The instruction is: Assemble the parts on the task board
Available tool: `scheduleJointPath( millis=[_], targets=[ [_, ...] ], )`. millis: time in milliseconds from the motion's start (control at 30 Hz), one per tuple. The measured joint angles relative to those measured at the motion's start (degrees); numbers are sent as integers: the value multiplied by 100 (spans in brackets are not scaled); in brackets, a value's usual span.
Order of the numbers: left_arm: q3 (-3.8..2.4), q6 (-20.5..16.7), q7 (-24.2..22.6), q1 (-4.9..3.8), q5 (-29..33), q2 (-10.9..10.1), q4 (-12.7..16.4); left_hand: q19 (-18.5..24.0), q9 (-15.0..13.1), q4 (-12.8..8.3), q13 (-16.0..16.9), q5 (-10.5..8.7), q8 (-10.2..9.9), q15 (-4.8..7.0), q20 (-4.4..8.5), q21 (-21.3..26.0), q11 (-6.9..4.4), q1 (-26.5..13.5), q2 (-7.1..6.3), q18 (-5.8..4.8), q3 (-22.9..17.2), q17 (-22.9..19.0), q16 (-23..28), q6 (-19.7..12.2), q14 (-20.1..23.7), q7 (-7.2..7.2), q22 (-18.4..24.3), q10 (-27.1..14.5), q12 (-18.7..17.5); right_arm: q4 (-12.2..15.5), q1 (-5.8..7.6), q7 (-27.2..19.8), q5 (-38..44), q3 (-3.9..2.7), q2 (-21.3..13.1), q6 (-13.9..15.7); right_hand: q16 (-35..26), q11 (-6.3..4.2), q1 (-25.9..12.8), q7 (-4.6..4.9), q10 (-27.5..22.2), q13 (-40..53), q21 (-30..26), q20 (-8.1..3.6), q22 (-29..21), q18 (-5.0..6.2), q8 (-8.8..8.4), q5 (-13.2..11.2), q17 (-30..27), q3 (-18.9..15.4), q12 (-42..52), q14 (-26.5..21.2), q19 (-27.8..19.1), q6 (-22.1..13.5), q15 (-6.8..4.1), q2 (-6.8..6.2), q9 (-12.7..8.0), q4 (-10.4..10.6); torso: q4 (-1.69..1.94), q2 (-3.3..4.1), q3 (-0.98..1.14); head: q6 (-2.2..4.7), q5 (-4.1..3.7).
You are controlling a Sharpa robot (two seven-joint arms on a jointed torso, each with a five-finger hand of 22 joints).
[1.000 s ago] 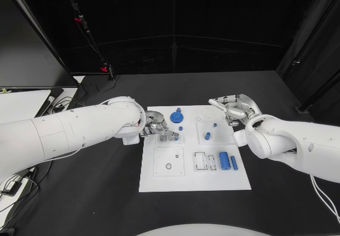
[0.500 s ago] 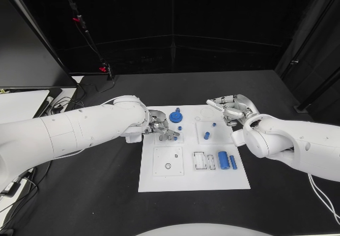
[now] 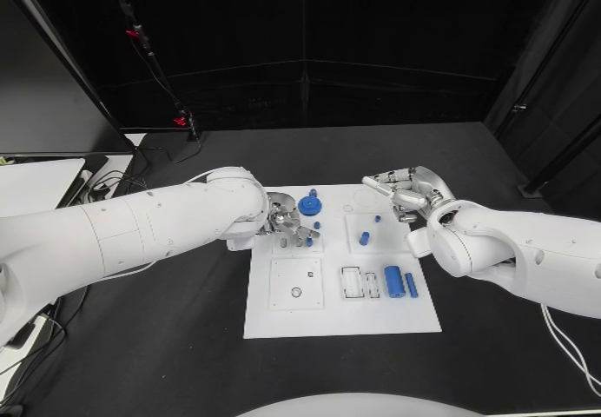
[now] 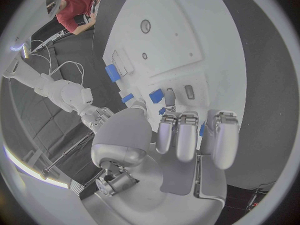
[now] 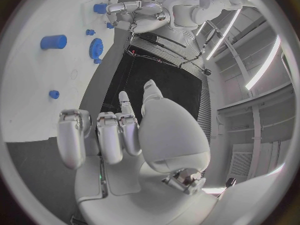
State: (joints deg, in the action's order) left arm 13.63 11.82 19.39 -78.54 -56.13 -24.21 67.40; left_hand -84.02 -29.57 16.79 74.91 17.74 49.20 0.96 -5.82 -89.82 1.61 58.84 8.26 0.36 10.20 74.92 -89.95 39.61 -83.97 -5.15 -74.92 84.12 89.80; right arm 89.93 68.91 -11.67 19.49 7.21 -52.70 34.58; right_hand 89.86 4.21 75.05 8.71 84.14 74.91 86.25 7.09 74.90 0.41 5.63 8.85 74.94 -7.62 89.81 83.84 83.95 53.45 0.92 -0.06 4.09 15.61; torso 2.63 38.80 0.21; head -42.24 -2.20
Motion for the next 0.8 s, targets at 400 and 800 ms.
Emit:
scheduleJointPath(
  millis=[400,800],
  targets=[
    [0,-65,98,10,81,121,-83,0,-176,-6,0,-104,0,0,0,0,0,49,-1,0,83,0,0,0,0,0,0,0,0,-40,-15,71,26,1,31,0,0,0,0,0,0,0,0,0,0,0,0,-1,-1,0,0,0,0,0,0,0,0,0,1,0,1,-23,-13],
    [0,-61,205,20,109,203,-117,0,-262,-6,-1,-57,0,0,0,0,1,180,76,-1,83,-1,0,-20,0,21,1,0,0,-39,-29,121,33,2,62,0,0,0,0,0,0,0,0,0,0,0,0,-2,-1,0,0,0,0,0,0,0,1,0,9,-2,3,-24,-3]
  ],
)
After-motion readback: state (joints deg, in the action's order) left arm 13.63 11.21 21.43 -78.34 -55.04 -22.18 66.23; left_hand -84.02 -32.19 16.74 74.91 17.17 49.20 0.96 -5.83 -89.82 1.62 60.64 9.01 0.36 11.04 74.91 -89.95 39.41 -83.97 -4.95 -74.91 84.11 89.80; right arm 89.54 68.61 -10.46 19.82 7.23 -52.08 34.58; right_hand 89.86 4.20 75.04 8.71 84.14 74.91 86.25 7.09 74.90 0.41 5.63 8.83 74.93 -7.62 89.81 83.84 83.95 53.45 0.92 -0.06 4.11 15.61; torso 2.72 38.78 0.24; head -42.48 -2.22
